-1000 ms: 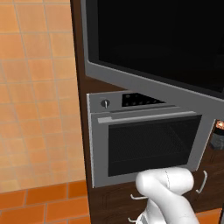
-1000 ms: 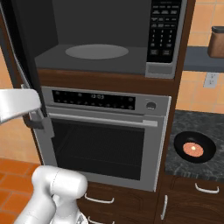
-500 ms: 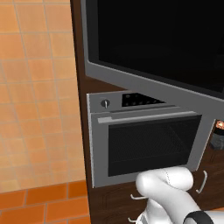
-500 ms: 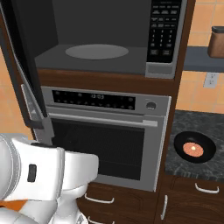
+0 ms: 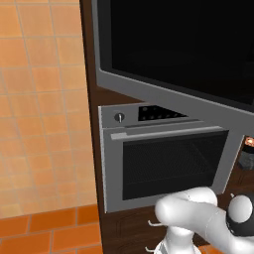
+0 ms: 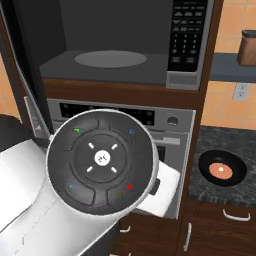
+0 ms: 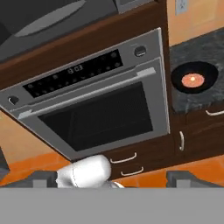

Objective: Open the microwave, place the bowl with waffle inside the microwave, then close the microwave door and turn it on.

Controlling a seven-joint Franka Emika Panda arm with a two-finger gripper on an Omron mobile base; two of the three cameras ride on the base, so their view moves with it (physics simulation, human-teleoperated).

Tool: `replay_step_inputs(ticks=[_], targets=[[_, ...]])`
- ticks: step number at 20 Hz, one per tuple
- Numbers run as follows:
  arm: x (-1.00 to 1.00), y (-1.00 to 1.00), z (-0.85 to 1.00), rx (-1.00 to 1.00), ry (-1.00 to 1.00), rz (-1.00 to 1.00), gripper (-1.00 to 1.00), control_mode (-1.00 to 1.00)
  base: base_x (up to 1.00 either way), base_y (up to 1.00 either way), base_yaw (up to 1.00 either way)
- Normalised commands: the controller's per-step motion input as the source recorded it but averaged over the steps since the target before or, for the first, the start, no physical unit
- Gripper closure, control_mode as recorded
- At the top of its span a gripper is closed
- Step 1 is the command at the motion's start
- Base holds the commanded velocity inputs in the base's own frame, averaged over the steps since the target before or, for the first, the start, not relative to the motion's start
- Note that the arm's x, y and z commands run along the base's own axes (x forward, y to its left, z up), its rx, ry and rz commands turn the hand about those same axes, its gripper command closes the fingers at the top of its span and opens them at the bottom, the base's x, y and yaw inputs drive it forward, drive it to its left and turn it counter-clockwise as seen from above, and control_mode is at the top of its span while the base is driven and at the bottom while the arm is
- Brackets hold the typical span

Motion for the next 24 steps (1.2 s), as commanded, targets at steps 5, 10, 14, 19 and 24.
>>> replay_step_inputs(ticks=[5, 10, 14, 19, 24], targets=[[0.73, 0.00, -0.36, 0.38, -0.25, 0.01, -1.00, -1.00, 0.00, 0.00, 0.00], [0.86, 0.11, -0.56, 0.31, -0.21, 0.00, -1.00, -1.00, 0.00, 0.00, 0.00], [0.97, 0.16, -0.58, 0.26, -0.12, 0.00, -1.00, -1.00, 0.00, 0.00, 0.00], [1.00, 0.00, -0.12, 0.24, 0.01, 0.02, -1.00, -1.00, 0.00, 0.00, 0.00], [0.73, 0.09, 0.00, 0.21, 0.08, 0.26, -1.00, -1.00, 0.00, 0.00, 0.00]])
